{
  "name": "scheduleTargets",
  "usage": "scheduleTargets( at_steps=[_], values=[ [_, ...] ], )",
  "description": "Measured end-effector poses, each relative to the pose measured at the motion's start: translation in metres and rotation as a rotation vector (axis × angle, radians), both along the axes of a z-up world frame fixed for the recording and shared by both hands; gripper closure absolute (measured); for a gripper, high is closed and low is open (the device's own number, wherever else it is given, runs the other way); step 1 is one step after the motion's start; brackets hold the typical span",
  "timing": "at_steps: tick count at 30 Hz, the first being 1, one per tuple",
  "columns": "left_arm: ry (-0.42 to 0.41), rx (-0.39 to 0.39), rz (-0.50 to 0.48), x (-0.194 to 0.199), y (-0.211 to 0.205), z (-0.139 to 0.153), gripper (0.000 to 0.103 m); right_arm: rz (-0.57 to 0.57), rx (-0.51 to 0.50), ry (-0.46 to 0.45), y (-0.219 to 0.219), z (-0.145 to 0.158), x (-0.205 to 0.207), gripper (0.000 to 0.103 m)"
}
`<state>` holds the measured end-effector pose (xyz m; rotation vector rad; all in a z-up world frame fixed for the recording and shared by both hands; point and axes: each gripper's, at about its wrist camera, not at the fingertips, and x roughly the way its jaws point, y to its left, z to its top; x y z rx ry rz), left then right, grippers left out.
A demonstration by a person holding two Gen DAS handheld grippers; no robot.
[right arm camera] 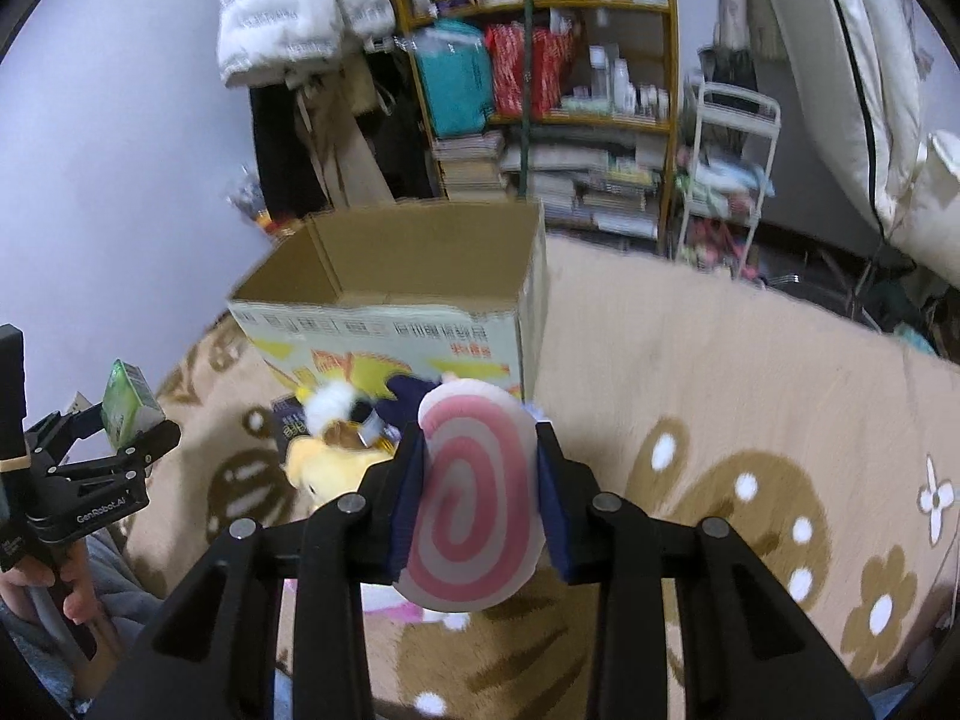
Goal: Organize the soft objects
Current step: 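Lift the green tissue pack with the left tool while the right tool lifts the pink-swirl cushion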
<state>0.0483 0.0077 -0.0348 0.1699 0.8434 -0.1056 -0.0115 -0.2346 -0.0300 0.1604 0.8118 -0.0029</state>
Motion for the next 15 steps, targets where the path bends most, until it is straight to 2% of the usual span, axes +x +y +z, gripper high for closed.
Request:
scheduleTargets(
  at_steps=[6, 12, 15],
  values=[
    [-0.123, -0.047, -0.004, -0.011, 0.004, 0.028, 0.022, 0.003, 0.015, -0.129, 0.000, 0.030, -0.009, 0.066],
    [-0.217, -0.032, -0.051, -0.010, -0.007, 0.055, 0.022, -0.011, 0.043, -0.214, -0.005, 0.058, -0.002, 0.066],
    [-0.254, -0.035, -0.061, -0.004, -0.013, 0.068, 0.022, -0.006, 0.021, -0.248, -0.008, 0.070, 0.004, 0.066]
  ],
)
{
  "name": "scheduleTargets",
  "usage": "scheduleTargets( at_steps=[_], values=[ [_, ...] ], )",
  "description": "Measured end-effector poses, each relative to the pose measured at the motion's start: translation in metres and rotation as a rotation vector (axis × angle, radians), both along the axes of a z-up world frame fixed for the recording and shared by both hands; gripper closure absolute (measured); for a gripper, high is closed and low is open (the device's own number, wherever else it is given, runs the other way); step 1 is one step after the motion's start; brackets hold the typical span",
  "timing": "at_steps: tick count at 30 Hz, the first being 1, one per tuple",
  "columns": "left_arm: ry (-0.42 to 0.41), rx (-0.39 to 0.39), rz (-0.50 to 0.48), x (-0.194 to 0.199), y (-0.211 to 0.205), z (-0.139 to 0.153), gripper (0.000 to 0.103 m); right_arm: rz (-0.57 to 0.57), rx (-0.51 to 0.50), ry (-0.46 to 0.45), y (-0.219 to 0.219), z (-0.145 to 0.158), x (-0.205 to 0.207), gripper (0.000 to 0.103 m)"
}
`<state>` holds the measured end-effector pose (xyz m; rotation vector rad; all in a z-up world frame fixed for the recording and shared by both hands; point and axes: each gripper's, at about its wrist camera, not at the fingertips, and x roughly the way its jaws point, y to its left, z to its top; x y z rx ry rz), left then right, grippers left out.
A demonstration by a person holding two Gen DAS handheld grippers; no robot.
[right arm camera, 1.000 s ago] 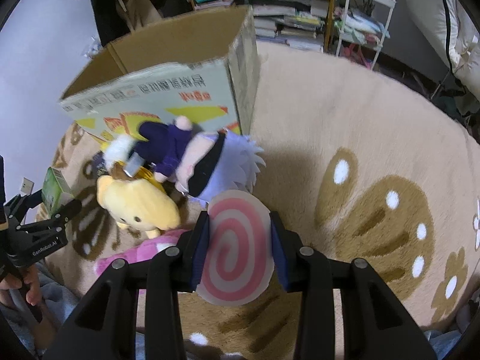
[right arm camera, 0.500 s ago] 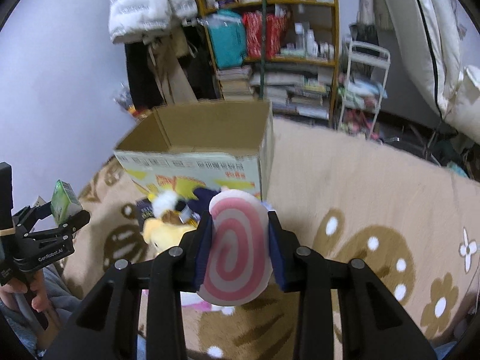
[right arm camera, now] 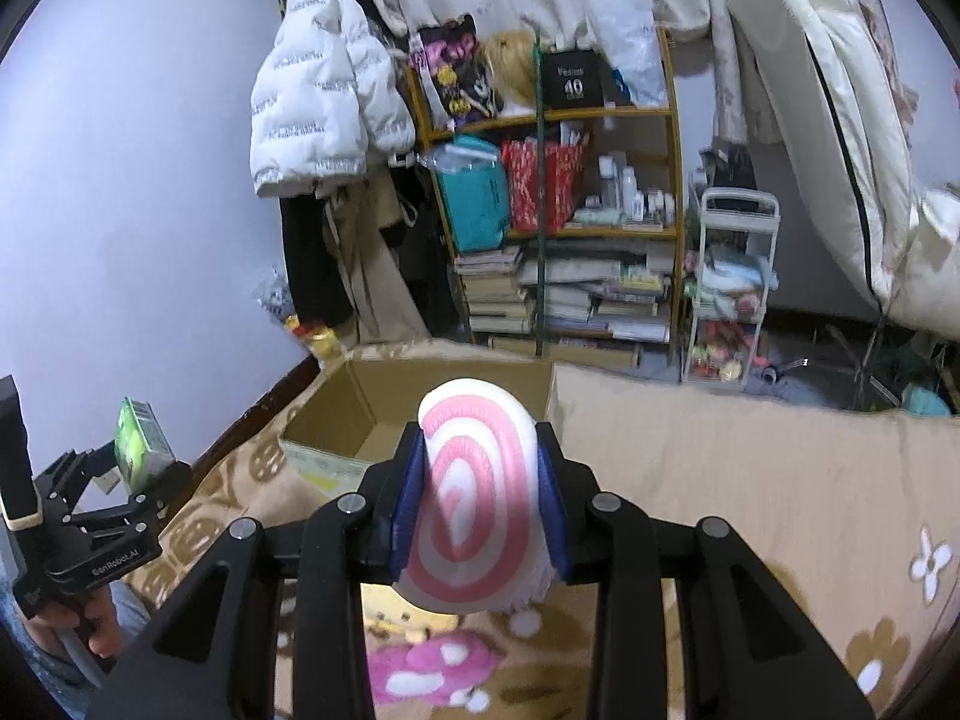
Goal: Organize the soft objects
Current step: 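Lift the green tissue pack with the left tool while the right tool lifts the pink-swirl cushion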
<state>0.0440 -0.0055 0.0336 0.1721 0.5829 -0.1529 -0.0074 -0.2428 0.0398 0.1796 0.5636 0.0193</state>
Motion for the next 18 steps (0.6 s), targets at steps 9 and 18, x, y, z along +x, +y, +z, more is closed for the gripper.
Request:
scheduleTargets(
  at_steps=[9, 18],
  values=[
    [-0.033, -0.016, -0.023, 0.031, -0.025, 0.025, 0.022, 0.012, 0.004, -0.074, -0.006, 0.030, 0.034, 0.066],
    [-0.082, -0.012, -0.073, 0.060, -0.050, 0.025, 0.022, 0.022, 0.049, -0.110, -0.006, 0.031, 0.062, 0.066]
  ],
)
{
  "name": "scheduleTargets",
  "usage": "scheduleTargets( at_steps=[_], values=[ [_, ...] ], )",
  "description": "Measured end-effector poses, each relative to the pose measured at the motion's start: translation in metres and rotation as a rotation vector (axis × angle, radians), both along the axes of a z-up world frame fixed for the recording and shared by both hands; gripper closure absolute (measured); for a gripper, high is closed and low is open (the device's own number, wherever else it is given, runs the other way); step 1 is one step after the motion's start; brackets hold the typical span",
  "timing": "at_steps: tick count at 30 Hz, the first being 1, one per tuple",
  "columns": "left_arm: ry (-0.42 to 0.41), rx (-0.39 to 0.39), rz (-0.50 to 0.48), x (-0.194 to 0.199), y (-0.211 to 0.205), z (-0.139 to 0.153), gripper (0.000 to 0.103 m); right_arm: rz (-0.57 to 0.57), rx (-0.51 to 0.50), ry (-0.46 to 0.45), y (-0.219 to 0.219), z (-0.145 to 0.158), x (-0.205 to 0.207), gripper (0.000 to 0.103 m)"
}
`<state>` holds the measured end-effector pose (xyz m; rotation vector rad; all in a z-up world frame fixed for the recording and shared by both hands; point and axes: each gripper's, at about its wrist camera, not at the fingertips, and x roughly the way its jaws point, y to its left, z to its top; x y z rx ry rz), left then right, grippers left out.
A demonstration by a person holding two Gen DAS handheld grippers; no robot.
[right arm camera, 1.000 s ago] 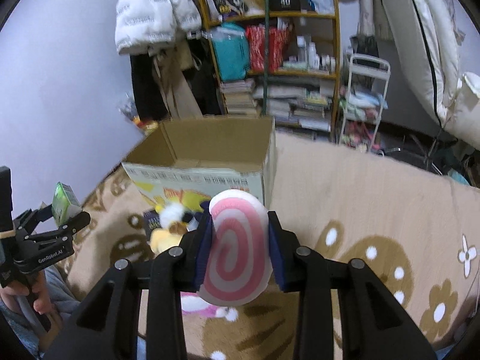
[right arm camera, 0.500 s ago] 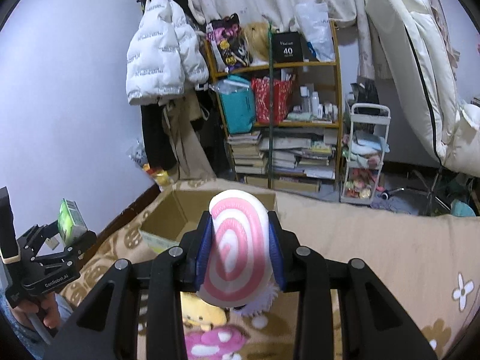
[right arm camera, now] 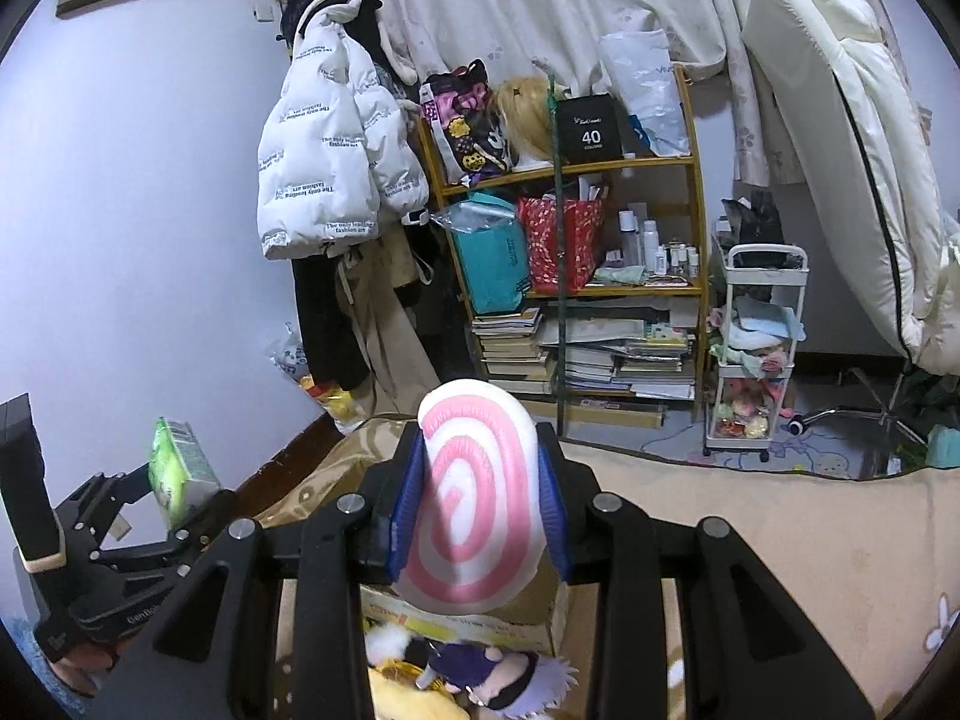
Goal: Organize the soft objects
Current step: 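Lift the green tissue pack with the left tool while the right tool lifts the pink-swirl cushion, then drop the tissue pack and cushion into the box, opening both tools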
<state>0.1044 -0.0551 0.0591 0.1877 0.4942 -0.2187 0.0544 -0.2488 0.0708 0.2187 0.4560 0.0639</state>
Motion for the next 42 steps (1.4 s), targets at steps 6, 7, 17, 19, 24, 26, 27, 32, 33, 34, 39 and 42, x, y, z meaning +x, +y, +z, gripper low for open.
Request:
scheduleTargets(
  at_steps=[6, 7, 17, 19, 24, 26, 27, 32, 33, 34, 39, 42],
  values=[
    [0.000, 0.026, -0.029, 0.014, -0.009, -0.021, 0.022, 0.027, 0.036, 0.034, 0.004, -0.024, 0.017, 0.065],
    [0.006, 0.019, -0.030, 0.016, -0.010, -0.024, 0.022, 0.034, 0.054, 0.044, 0.003, -0.030, 0.019, 0.065],
    [0.076, 0.017, -0.051, 0.034, -0.017, -0.061, 0.021, 0.027, 0.090, 0.140, 0.000, -0.081, 0.048, 0.064],
    [0.088, 0.019, -0.057, 0.037, -0.018, -0.065, 0.021, 0.030, 0.098, 0.158, -0.002, -0.089, 0.051, 0.063],
    [0.110, 0.043, -0.065, 0.043, -0.023, -0.075, 0.021, 0.021, 0.097, 0.199, -0.007, -0.105, 0.058, 0.061],
    [0.118, 0.039, -0.069, 0.046, -0.023, -0.078, 0.021, 0.018, 0.095, 0.208, -0.007, -0.107, 0.059, 0.061],
    [0.121, 0.036, -0.071, 0.046, -0.023, -0.079, 0.021, 0.019, 0.092, 0.212, -0.007, -0.108, 0.060, 0.060],
    [0.143, 0.022, -0.080, 0.051, -0.023, -0.084, 0.021, 0.024, 0.069, 0.224, -0.004, -0.111, 0.062, 0.060],
    [0.147, 0.019, -0.080, 0.052, -0.022, -0.084, 0.021, 0.025, 0.058, 0.227, -0.003, -0.112, 0.062, 0.059],
    [0.153, 0.013, -0.084, 0.054, -0.022, -0.085, 0.021, 0.026, 0.051, 0.228, -0.002, -0.112, 0.063, 0.059],
    [0.174, 0.013, -0.083, 0.062, -0.023, -0.090, 0.021, 0.032, 0.022, 0.236, 0.002, -0.115, 0.064, 0.059],
    [0.193, 0.007, -0.080, 0.065, -0.022, -0.094, 0.021, 0.034, 0.013, 0.238, 0.003, -0.116, 0.065, 0.058]
  ],
)
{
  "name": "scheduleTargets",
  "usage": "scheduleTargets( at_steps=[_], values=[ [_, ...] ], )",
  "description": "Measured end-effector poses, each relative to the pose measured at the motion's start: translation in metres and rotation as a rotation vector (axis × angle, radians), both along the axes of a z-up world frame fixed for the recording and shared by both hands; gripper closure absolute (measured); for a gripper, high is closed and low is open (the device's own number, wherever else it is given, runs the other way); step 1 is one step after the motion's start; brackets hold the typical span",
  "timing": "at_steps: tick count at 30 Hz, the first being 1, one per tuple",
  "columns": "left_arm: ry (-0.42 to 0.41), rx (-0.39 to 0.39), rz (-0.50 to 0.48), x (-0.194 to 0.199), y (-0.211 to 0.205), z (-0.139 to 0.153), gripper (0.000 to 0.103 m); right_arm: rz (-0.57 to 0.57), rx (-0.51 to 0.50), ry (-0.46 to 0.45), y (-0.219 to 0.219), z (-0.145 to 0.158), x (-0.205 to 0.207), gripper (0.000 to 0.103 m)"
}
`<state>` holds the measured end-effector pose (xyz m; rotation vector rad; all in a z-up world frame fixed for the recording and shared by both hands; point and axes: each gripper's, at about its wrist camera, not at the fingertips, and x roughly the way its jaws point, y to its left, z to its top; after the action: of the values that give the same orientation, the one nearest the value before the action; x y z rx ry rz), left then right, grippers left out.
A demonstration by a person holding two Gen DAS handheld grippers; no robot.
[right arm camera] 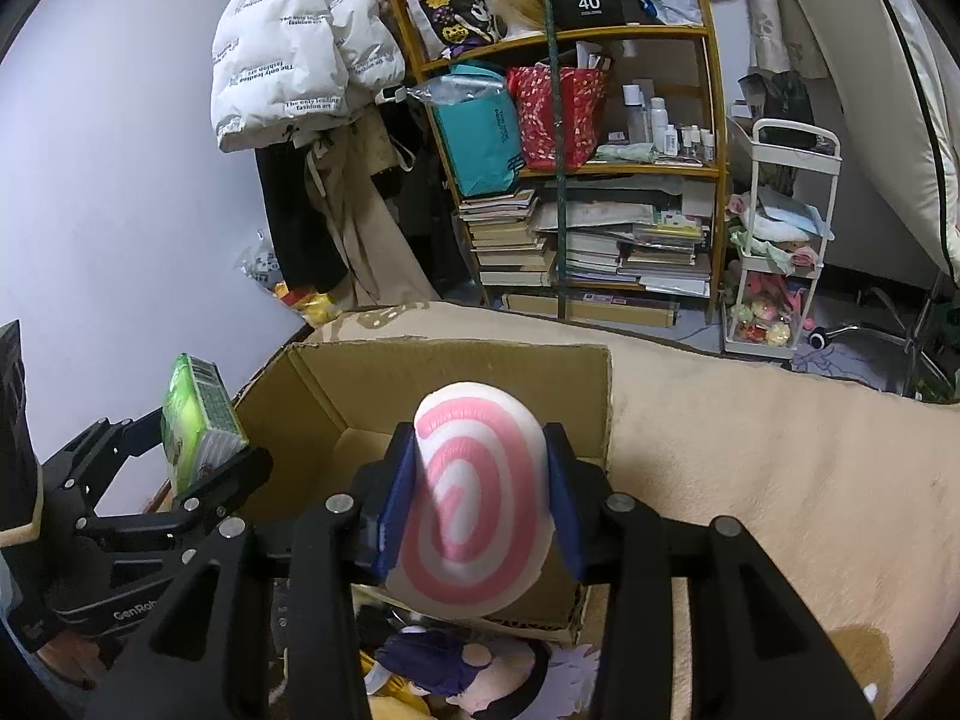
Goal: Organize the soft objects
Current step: 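Drop the tissue pack and cushion into the box, opening both tools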
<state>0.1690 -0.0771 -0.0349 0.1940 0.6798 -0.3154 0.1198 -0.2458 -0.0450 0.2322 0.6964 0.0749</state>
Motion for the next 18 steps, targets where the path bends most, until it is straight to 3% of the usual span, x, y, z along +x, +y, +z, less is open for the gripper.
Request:
scheduleTargets(
  at_steps=[4, 6, 10, 12, 18],
  values=[
    [0.013, 0.004, 0.005, 0.000, 0.000, -0.004, 0.019, 0.000, 0.008, 0.010, -0.001, -0.003, 0.002, 0.056],
    [0.009, 0.004, 0.015, -0.002, 0.001, -0.004, 0.009, 0.001, 0.015, 0.017, -0.002, -0.005, 0.003, 0.055],
    [0.014, -0.006, 0.030, -0.012, 0.006, -0.003, 0.008, 0.002, 0.033, 0.025, -0.004, -0.007, 0.003, 0.051],
    [0.015, 0.000, 0.036, -0.016, 0.008, -0.003, 0.008, 0.001, 0.043, 0.018, -0.005, -0.005, 0.001, 0.039],
    [0.011, 0.017, 0.049, -0.035, 0.016, 0.004, 0.007, -0.031, 0.019, 0.012, -0.005, 0.004, -0.010, 0.017]
  ],
)
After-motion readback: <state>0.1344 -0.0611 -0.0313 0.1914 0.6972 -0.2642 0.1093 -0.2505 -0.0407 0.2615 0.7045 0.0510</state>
